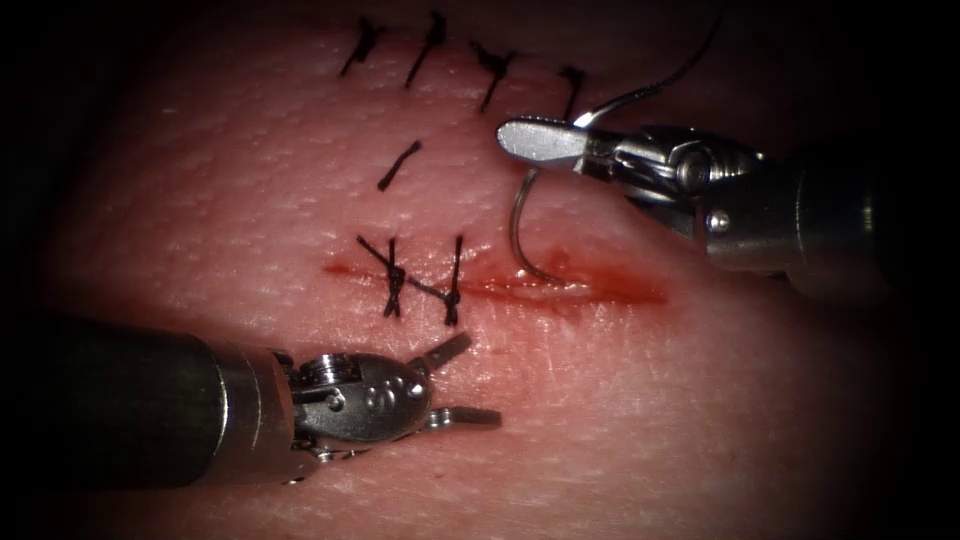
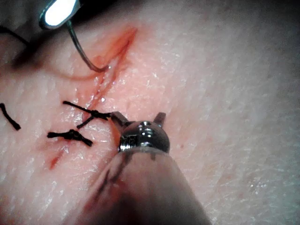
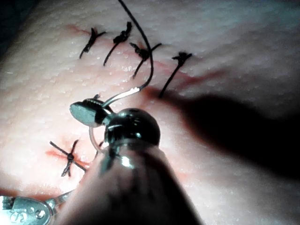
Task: Wound Closure
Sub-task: Hand the needle from the right to the left to readjust grip
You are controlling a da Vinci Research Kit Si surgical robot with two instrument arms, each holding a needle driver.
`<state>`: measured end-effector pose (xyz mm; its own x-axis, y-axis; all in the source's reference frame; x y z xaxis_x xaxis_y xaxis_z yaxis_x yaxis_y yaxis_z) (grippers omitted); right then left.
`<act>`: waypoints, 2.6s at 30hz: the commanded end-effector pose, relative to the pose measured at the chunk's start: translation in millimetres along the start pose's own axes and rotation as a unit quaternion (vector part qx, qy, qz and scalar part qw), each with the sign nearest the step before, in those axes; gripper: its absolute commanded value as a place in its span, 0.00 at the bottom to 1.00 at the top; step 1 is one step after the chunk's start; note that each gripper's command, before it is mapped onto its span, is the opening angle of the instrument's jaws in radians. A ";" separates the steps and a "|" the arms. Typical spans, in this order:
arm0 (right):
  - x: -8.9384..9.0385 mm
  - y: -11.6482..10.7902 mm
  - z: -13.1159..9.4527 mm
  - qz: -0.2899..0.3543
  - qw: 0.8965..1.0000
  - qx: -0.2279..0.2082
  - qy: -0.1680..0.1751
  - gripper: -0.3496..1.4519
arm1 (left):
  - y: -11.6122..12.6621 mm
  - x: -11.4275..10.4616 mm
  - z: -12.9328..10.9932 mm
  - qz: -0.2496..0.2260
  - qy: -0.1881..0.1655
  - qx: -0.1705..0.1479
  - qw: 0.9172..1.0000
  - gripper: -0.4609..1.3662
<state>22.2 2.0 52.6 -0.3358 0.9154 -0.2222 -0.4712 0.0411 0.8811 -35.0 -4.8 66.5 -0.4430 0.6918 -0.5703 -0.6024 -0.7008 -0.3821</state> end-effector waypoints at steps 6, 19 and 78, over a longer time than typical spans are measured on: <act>-0.6 -0.7 -1.1 0.006 0.999 -0.045 0.014 0.00 | -1.4 2.0 -0.6 -0.046 0.099 0.049 0.993 0.65; 1.1 -5.6 -2.4 0.028 0.997 -0.053 0.056 0.00 | -2.4 4.9 0.4 -0.085 0.180 0.165 0.966 0.56; -0.6 -9.4 -2.7 -0.090 0.990 -0.047 0.096 0.30 | -3.5 8.5 -2.6 -0.208 0.333 0.218 0.894 0.06</act>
<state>24.7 0.0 43.4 -0.3839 0.8022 -0.4572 -0.6053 0.1553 0.7807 -34.4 3.2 61.0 0.2883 0.5206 -0.8037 -0.8899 -0.1642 -0.4256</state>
